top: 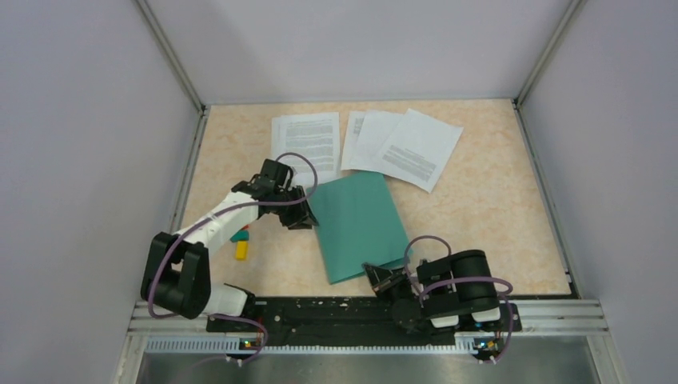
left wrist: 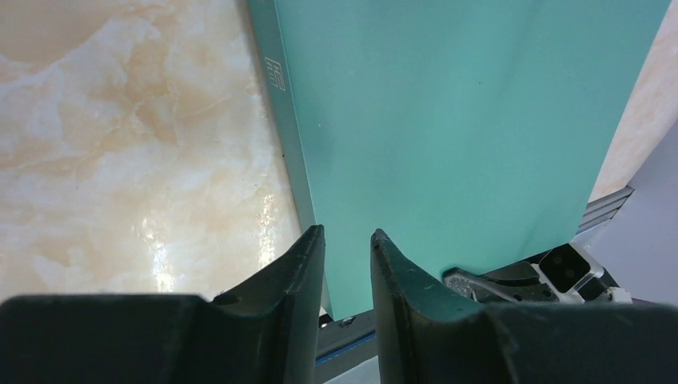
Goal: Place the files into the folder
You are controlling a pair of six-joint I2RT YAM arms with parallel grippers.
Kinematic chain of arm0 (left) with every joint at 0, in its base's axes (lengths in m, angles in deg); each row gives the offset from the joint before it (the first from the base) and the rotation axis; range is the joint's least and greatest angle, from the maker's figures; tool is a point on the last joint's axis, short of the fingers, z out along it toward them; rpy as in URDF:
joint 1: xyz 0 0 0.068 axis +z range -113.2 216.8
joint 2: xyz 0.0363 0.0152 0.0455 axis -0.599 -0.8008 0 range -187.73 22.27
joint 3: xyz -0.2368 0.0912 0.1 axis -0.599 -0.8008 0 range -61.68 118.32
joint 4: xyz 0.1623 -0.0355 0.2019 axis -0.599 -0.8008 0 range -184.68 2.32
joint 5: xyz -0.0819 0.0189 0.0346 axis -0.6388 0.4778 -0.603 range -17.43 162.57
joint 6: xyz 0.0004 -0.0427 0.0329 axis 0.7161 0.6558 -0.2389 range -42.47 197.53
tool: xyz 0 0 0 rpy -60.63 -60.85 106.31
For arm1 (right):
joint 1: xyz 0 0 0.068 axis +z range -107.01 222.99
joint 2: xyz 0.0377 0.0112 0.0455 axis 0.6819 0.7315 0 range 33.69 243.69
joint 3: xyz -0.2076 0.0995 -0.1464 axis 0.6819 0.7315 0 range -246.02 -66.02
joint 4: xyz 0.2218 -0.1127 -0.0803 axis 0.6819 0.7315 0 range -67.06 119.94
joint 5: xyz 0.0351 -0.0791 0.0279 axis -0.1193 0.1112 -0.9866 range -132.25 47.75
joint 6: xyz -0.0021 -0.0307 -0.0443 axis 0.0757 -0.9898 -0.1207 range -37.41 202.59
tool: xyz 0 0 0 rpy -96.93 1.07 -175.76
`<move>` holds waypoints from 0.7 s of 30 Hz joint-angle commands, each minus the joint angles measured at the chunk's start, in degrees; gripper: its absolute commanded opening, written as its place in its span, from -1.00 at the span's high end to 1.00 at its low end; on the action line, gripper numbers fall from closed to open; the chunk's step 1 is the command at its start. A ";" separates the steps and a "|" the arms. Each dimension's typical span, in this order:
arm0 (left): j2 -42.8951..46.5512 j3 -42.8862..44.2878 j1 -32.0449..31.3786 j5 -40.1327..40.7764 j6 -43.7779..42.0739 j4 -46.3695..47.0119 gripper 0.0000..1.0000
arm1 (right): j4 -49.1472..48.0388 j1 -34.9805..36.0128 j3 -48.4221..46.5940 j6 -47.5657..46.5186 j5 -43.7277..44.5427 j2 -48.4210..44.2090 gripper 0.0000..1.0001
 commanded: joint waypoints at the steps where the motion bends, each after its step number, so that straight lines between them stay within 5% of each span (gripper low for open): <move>1: 5.87 3.75 0.17 3.70 2.24 -4.87 0.29 | -11.71 1.41 -0.89 -7.21 0.11 -3.68 1.00; 8: 10.75 7.34 0.12 6.10 4.10 -9.21 0.05 | -5.80 4.45 -3.07 -10.92 0.50 -8.13 1.00; 12: 11.93 9.72 0.18 7.29 4.68 -11.18 -0.02 | 7.45 5.77 -5.37 -8.29 0.10 -13.28 1.00; 17: 12.24 12.02 0.05 7.56 4.89 -12.59 -0.17 | 30.98 6.89 -10.74 -3.37 -0.33 -21.82 1.00; 21: 11.89 13.59 -0.56 8.36 4.63 -13.33 -0.34 | 68.29 7.26 -21.38 5.90 -0.89 -27.99 1.00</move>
